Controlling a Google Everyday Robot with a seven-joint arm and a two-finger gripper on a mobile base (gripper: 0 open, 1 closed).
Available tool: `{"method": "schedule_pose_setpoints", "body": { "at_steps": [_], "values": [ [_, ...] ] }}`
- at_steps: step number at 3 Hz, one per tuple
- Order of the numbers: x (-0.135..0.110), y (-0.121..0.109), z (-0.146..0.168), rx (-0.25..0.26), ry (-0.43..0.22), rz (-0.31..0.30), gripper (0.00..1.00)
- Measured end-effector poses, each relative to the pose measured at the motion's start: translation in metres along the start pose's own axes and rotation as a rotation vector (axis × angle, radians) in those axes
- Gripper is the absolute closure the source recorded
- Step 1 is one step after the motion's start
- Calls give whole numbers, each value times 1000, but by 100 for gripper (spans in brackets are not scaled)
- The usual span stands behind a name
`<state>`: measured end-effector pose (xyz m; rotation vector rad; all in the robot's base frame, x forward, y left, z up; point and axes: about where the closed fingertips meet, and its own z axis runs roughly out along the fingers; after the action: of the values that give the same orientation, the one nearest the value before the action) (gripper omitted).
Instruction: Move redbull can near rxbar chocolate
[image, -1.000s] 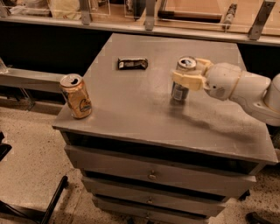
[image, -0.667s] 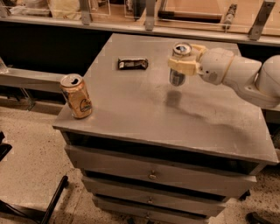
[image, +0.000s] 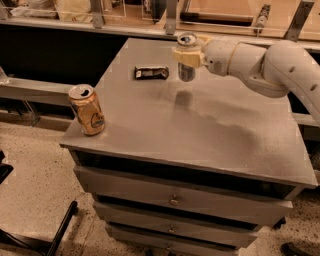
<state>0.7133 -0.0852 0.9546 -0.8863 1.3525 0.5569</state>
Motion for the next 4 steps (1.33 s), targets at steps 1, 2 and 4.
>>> {"method": "schedule_pose_setpoints", "body": {
  "at_steps": [1, 2, 4],
  "values": [
    [18, -1, 30, 15, 32, 64, 100],
    [36, -2, 45, 29, 54, 155, 82],
    [41, -3, 53, 37, 55, 196, 28]
  ]
}}
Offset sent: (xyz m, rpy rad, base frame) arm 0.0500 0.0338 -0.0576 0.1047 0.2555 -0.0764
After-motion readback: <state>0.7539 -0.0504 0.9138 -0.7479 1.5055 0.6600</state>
